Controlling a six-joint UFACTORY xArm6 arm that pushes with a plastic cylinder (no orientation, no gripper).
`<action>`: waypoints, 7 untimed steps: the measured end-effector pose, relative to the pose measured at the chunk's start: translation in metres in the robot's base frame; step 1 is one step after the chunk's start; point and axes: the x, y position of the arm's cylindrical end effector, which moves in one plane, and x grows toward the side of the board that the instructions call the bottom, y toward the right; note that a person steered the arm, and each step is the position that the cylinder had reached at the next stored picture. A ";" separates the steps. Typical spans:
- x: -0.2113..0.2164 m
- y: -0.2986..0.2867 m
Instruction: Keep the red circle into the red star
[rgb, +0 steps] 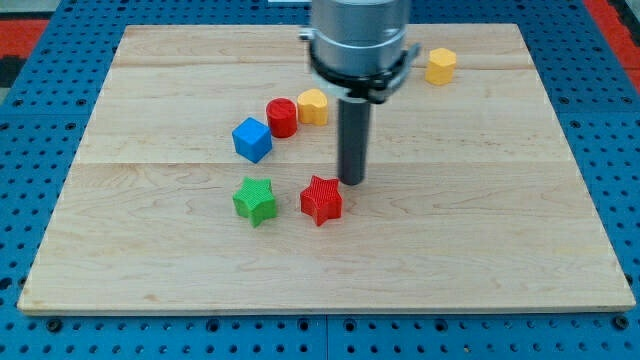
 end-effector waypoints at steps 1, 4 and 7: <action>-0.004 0.001; -0.049 -0.201; -0.121 -0.168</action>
